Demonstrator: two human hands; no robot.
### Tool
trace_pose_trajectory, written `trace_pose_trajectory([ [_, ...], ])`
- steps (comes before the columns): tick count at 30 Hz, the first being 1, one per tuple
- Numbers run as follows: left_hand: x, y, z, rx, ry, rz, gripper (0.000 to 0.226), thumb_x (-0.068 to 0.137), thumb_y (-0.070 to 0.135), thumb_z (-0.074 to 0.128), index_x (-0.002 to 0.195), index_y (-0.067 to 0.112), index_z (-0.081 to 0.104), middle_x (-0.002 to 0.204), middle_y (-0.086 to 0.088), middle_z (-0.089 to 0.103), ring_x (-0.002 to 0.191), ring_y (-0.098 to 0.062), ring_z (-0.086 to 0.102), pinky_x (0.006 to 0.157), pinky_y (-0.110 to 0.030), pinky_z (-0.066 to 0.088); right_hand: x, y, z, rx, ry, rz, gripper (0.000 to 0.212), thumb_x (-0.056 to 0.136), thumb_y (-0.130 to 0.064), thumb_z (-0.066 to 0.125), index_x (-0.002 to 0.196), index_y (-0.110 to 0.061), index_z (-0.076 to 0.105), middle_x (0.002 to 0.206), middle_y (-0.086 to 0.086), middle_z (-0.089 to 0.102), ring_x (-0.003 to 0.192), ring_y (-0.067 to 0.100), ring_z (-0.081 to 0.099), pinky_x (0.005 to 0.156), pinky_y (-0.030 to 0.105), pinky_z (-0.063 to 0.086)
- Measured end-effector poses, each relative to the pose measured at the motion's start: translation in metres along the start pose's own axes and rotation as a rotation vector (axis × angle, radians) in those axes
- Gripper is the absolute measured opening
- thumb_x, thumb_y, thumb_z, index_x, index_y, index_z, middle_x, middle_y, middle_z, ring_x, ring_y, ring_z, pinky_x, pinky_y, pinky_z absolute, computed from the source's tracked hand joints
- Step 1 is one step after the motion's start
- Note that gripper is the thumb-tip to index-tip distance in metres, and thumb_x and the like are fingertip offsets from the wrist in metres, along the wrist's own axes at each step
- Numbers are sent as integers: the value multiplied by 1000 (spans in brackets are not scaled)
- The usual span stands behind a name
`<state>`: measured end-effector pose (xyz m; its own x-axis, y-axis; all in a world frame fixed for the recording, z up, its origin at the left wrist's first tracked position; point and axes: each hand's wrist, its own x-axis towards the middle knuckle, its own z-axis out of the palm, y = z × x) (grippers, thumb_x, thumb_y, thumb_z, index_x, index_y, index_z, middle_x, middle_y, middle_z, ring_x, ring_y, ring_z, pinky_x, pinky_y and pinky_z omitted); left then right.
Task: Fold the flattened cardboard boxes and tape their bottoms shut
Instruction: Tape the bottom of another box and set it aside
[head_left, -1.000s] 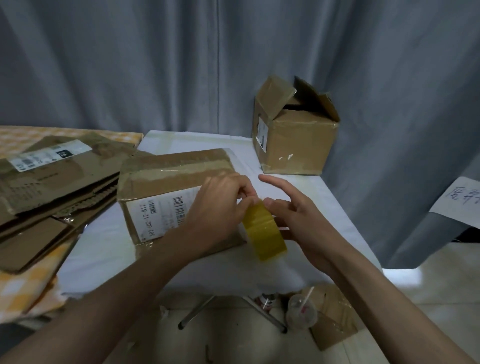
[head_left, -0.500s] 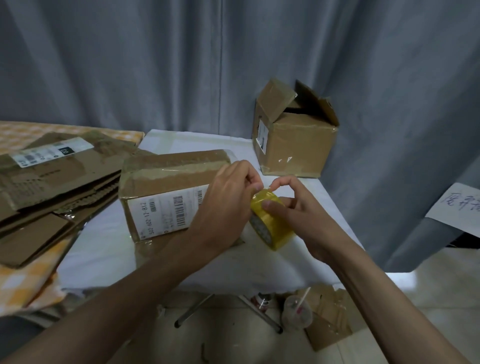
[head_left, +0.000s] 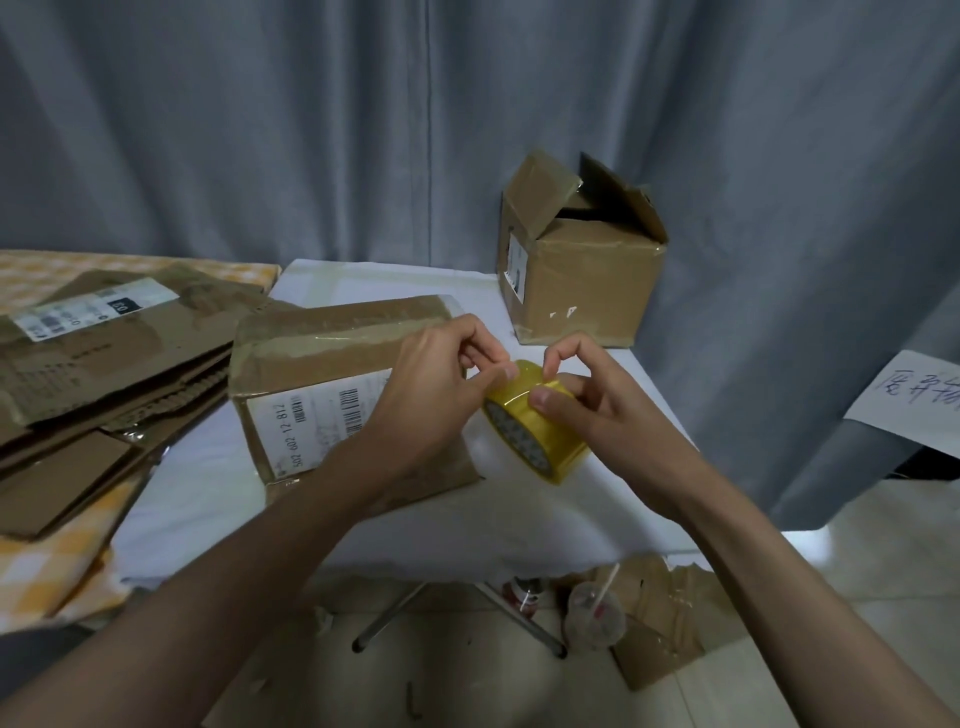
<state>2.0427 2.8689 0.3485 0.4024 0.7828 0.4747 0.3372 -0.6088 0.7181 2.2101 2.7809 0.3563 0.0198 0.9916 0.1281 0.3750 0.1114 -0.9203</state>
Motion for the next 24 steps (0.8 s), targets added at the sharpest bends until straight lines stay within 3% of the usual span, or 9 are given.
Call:
trace_pose_trajectory([
  [3,3,-4,1,272,-1,85,19,85,37,76,92,23,65,90,12,58,88,-8,49,73,-15,33,2,0,-2,-55,51,12,10,100,-19,58,102,-22,49,93,38,54,77,31,53,67,34,44],
  [6,4,-9,0,476,-26,162,43,88,40,70,123,17,60,122,-1,53,115,-20,45,93,-27,37,9,9,-11,-229,171,42,12,98,-16,60,99,-21,49,84,25,61,64,17,54,53,19,43],
  [9,8,-20,-7,620,-74,143,57,96,38,60,147,18,44,150,-5,42,138,-24,39,108,-41,41,21,33,-23,-493,289,79,18,94,-11,56,95,-25,45,73,9,61,66,22,49,55,25,41],
  [13,9,-33,-10,691,-96,171,41,99,38,53,131,13,58,136,-5,57,125,-25,54,96,-40,49,28,64,-29,-708,363,197,28,87,-8,53,103,-27,40,77,9,61,77,35,51,68,43,48],
  [16,8,-40,-9,657,-74,184,39,98,37,57,127,12,64,134,-6,62,126,-26,57,96,-44,52,29,80,-26,-822,370,207,33,85,-9,56,111,-22,40,79,10,60,76,36,53,64,40,43],
  [20,5,-45,-13,610,-110,196,44,100,39,53,137,17,59,146,-1,53,137,-20,47,107,-43,46,32,93,-23,-820,297,269,28,83,-7,62,103,-16,44,82,6,57,80,31,54,62,32,30],
  [24,0,-46,-34,533,-156,231,44,98,41,55,138,23,58,147,5,50,139,-11,43,111,-41,42,44,80,-27,-764,305,367,31,82,-32,75,103,-15,60,98,5,65,95,28,59,80,37,49],
])
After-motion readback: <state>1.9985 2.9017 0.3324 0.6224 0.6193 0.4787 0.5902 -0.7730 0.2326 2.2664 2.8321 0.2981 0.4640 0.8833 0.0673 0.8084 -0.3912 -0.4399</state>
